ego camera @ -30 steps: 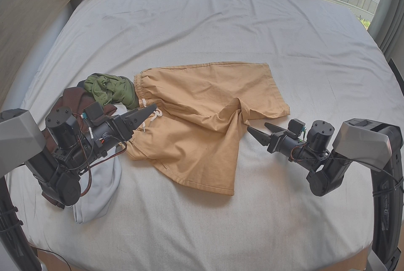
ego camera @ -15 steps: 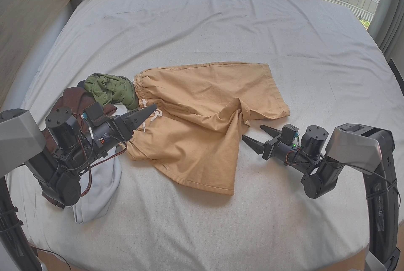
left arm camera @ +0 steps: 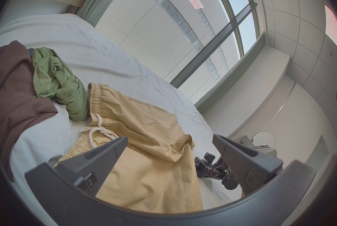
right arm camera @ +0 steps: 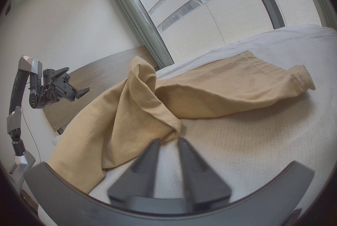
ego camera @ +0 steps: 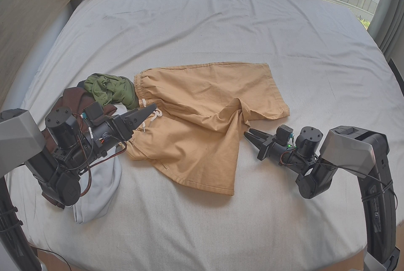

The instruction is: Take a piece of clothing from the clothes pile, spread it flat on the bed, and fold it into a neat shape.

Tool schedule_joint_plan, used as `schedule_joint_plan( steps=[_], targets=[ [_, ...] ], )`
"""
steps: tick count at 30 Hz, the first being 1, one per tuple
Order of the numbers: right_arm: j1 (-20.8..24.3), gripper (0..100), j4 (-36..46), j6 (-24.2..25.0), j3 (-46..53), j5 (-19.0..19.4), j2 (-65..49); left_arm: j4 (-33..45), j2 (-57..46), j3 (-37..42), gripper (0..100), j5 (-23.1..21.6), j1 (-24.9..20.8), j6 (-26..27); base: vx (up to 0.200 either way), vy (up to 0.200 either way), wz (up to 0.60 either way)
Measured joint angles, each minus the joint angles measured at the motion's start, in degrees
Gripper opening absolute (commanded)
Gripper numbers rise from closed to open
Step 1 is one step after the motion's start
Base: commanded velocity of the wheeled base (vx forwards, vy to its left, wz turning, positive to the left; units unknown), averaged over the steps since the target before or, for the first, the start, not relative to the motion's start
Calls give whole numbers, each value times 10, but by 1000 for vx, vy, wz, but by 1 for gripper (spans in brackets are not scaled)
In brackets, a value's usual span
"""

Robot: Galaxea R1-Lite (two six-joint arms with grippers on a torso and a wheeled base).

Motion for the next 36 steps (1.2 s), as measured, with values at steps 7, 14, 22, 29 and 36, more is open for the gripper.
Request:
schedule_joint_plan(
  steps=[7,14,22,29,36],
  targets=[
    [1,0,0,1,-6,0,3,0,0,0,100,0,-1,0,0,0,0],
    [0,0,0,2,-3,-1,2,0,0,0,100,0,-1,0,0,0,0],
    [-9,0,0,0,3,-2,-4,0,1,1,100,0,-1,0,0,0,0],
    [-11,0,0,-7,42,-2,-21,0,1,0,100,0,-1,0,0,0,0],
    [-9,100,2,-15,28,-1,-24,0,1,0,100,0,-2,0,0,0,0]
  ],
)
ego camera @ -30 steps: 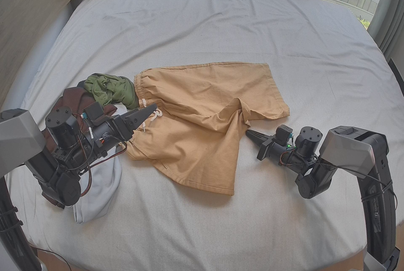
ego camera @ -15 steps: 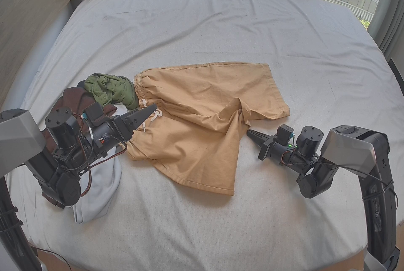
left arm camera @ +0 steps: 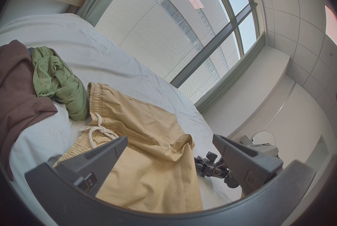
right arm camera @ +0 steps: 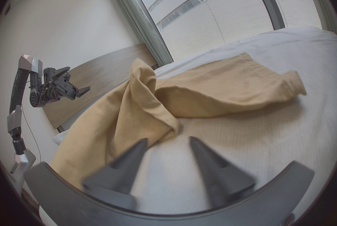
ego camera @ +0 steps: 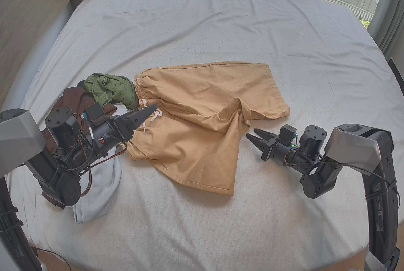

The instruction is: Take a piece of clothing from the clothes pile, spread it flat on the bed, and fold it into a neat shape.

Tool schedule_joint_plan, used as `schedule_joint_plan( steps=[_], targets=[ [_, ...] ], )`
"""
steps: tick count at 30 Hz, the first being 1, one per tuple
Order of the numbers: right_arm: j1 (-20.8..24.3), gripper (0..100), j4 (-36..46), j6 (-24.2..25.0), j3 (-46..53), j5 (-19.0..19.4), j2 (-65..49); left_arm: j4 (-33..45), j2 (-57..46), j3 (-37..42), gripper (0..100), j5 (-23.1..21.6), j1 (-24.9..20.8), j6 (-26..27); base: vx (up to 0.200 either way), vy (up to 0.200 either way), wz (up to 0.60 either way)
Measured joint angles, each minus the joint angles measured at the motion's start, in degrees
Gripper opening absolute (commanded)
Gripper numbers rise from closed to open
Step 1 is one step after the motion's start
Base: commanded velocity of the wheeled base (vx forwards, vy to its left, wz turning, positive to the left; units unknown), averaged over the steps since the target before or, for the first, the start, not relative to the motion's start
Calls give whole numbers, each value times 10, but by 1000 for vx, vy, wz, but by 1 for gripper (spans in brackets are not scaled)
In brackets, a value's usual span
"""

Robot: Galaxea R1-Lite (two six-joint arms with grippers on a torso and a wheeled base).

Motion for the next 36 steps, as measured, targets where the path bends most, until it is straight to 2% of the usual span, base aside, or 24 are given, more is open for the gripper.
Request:
schedule_joint_plan(
  steps=[12,13,36],
  targets=[
    [7,100,-1,-1,-48,0,21,0,0,0,100,0,0,0,0,0,0],
    [7,0,-2,-1,-49,0,22,0,0,0,100,0,0,0,0,0,0],
    [10,0,-3,0,-22,-1,13,0,0,0,100,0,0,0,0,0,0]
  ],
)
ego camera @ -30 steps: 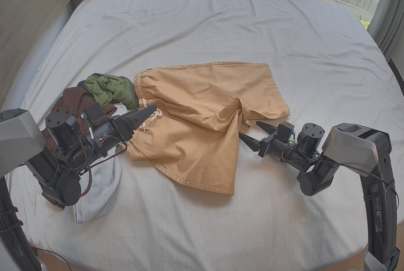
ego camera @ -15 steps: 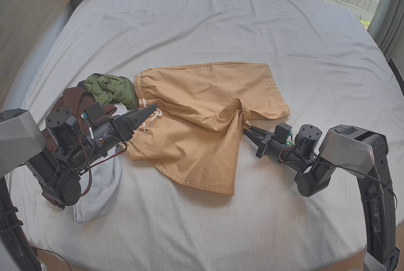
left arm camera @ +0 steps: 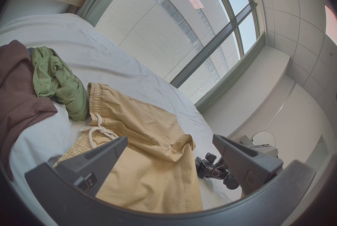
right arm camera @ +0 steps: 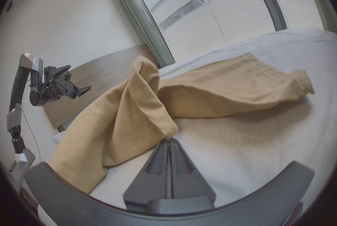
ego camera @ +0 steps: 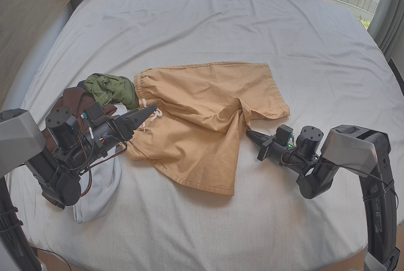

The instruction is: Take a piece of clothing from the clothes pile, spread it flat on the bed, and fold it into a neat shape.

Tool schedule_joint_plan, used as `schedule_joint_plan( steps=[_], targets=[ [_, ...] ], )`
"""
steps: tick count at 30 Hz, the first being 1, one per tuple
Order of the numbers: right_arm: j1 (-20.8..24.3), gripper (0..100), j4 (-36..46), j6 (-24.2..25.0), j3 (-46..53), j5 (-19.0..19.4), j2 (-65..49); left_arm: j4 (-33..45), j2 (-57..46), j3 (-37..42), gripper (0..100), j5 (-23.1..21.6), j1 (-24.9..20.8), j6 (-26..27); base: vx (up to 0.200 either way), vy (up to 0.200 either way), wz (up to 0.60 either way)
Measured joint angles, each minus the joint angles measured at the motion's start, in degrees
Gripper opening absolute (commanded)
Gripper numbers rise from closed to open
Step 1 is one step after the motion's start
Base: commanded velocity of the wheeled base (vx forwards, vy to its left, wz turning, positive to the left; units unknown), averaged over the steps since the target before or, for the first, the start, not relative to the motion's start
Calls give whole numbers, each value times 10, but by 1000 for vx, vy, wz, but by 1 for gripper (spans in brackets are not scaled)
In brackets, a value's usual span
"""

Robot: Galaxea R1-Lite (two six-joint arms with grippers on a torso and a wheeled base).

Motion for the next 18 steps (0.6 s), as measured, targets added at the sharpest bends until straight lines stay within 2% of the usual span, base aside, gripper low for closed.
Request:
schedule_joint_plan(
  steps=[12,18],
  targets=[
    [-20,0,0,-18,135,3,-69,0,-2,-1,100,0,0,0,0,0,0],
    [-38,0,0,-20,171,10,-106,0,-2,-1,100,0,0,0,0,0,0]
  ],
)
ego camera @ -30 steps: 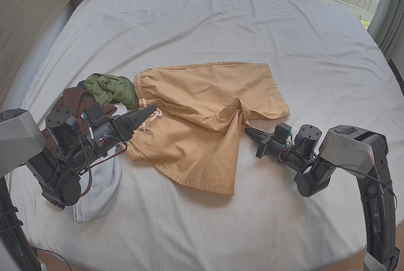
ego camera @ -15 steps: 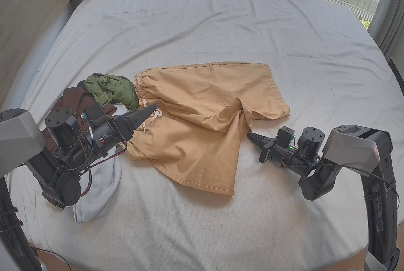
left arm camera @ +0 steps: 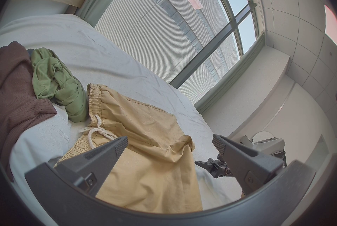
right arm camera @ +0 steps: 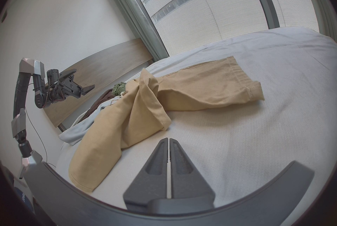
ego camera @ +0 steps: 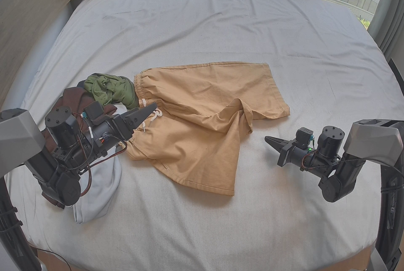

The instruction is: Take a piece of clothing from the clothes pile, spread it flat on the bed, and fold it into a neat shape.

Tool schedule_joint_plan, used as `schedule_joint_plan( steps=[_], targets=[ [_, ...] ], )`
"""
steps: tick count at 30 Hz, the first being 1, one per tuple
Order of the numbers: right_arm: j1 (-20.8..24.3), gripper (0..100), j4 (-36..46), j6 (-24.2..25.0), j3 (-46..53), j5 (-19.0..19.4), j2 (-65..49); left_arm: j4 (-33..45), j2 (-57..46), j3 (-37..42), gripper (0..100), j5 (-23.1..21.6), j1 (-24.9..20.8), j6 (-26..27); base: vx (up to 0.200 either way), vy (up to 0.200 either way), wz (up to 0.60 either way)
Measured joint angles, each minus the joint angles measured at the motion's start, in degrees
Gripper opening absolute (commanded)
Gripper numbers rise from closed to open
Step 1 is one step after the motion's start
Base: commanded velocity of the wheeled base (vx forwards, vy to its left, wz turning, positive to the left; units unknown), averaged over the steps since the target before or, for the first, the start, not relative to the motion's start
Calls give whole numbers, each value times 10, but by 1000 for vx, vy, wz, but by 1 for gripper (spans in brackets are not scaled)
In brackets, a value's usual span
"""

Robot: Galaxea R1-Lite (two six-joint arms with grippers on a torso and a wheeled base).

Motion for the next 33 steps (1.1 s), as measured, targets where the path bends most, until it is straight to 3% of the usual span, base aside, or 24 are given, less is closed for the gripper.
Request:
schedule_joint_plan(
  steps=[6,7,24,25,33],
  targets=[
    [4,0,0,-1,-1,0,-2,0,0,0,100,0,0,0,0,0,0],
    [6,100,0,-2,-4,0,0,0,0,0,100,0,0,0,0,0,0],
    [37,100,0,-5,-123,-7,75,0,0,0,100,0,0,0,0,0,0],
    [37,0,0,-5,-127,-7,78,0,0,0,100,0,0,0,0,0,0],
    [38,0,2,-3,-147,-8,91,0,0,0,100,0,0,0,0,0,0]
  ],
)
